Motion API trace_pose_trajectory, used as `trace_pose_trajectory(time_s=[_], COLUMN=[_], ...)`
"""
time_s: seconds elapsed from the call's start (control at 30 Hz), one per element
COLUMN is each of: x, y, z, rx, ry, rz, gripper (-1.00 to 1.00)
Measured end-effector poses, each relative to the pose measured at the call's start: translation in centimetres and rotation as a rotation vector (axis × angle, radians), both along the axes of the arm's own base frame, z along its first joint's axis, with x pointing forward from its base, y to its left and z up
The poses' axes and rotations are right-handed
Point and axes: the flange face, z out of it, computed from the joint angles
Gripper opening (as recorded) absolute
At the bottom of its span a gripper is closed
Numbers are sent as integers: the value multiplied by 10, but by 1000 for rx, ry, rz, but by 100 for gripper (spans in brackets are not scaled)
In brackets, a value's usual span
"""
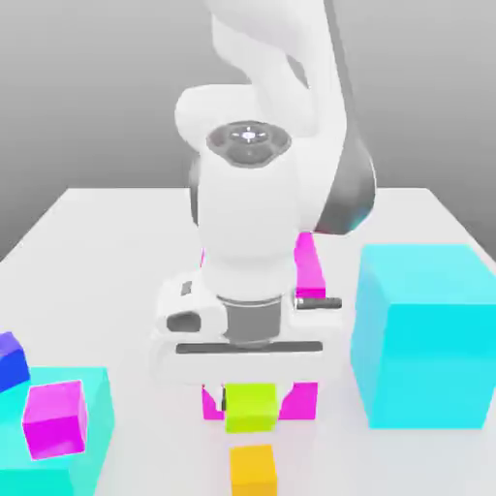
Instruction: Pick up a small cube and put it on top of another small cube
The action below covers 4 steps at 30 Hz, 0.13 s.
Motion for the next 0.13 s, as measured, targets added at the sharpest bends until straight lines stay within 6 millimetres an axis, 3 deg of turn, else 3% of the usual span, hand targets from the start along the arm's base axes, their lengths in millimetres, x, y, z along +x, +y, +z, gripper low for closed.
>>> trace_pose_trajectory(time_s=[0.03, 0.07, 0.13], x=[0, -1, -1], y=[0, 0, 0], z=[-14, -22, -22], rx=[0, 0, 0], ry=[-1, -2, -2], rz=[0, 0, 0], gripper=[-100, 100, 100])
